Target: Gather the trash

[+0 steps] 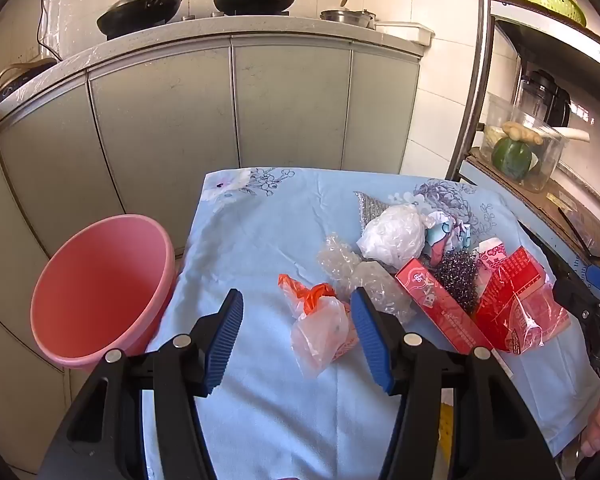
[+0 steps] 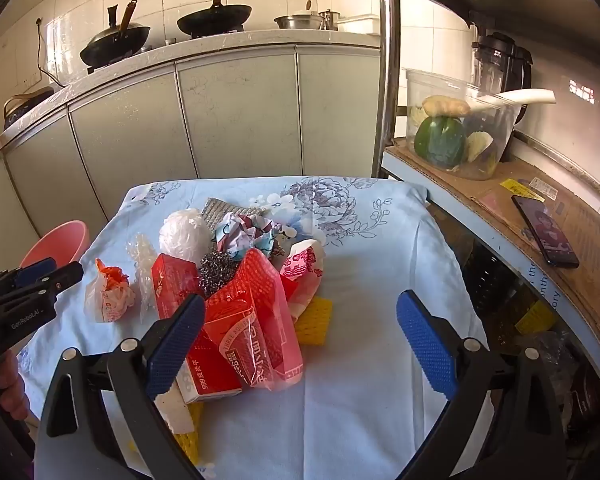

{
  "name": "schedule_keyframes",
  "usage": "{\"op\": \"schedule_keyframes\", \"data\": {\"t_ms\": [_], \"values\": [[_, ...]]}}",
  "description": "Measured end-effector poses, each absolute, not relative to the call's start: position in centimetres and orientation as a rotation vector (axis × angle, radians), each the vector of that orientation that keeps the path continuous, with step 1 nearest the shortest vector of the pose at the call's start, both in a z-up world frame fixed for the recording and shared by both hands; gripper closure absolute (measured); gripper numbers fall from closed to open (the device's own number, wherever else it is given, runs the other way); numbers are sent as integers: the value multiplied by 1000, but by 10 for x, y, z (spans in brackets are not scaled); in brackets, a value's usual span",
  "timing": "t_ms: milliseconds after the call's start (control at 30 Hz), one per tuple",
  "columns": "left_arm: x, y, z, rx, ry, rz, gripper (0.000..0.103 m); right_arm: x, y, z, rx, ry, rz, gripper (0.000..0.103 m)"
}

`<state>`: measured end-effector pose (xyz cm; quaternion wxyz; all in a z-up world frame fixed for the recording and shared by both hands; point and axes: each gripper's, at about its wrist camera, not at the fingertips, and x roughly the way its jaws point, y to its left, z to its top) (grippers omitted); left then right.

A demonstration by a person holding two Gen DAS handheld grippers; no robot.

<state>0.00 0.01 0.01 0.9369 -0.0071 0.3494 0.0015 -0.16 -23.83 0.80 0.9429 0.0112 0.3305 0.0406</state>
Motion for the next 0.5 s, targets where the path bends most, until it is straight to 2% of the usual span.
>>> {"op": "schedule_keyframes", "data": {"t_ms": [500], "values": [[0, 0, 0, -17, 714, 1, 47, 0, -238, 9, 19, 677, 84, 6]]}}
